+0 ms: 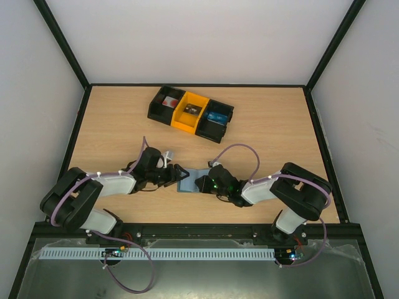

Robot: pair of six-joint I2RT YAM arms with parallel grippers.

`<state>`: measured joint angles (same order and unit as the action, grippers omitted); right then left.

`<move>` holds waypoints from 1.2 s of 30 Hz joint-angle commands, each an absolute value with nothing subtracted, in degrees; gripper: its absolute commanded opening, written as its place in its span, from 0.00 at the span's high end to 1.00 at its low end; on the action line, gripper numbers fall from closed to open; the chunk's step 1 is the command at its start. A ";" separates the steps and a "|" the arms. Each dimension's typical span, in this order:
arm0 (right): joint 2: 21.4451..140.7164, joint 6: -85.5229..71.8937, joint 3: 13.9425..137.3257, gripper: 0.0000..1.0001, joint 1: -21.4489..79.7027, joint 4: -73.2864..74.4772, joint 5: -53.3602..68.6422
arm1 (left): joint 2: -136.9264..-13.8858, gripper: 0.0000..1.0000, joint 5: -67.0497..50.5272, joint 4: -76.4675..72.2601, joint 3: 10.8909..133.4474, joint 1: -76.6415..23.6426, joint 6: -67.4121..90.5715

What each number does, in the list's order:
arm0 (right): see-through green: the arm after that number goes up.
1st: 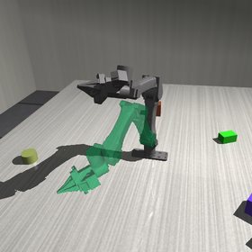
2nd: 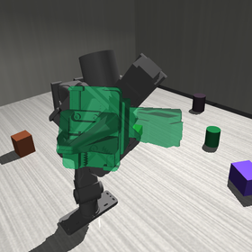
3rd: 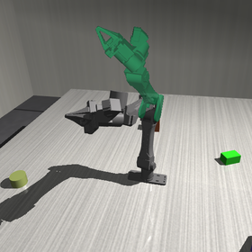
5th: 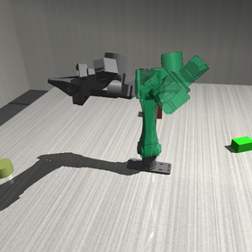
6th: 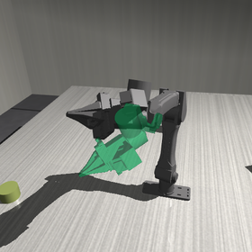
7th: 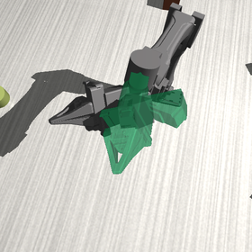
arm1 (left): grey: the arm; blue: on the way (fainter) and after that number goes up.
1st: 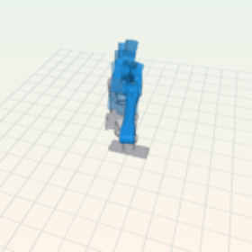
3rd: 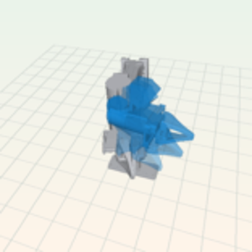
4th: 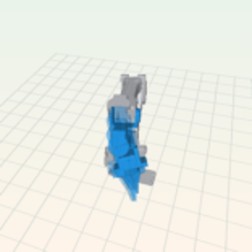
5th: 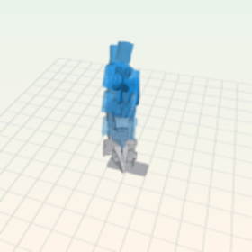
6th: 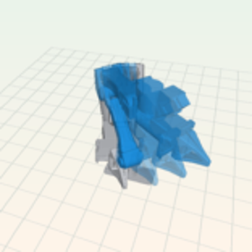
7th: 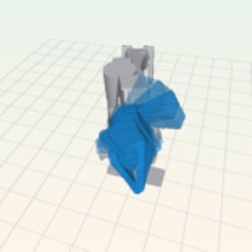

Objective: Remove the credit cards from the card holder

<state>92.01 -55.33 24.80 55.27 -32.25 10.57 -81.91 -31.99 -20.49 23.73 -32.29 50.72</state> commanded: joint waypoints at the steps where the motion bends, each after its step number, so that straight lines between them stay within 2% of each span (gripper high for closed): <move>1: 93.79 -54.84 23.20 0.89 55.63 -29.58 9.71 | -82.79 0.42 -33.83 -22.47 24.47 -32.16 51.05; 11: 93.50 -54.98 22.56 0.89 55.56 -30.79 9.78 | -82.34 0.68 -34.98 -25.93 24.02 -32.88 53.78; 18: 93.67 -54.94 22.06 0.89 55.62 -31.98 10.03 | -82.92 0.77 -35.02 -26.19 24.34 -33.55 54.08; 26: 93.72 -54.38 21.89 0.89 55.63 -32.71 9.78 | -82.36 0.97 -34.12 -25.68 24.41 -34.90 54.10; 36: 93.96 -53.10 20.76 0.89 55.63 -36.61 9.78 | -81.92 0.98 -34.24 -27.51 24.33 -36.98 56.22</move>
<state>92.38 -54.30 22.74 55.27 -36.49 10.52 -82.26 -32.91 -26.87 24.18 -35.09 54.72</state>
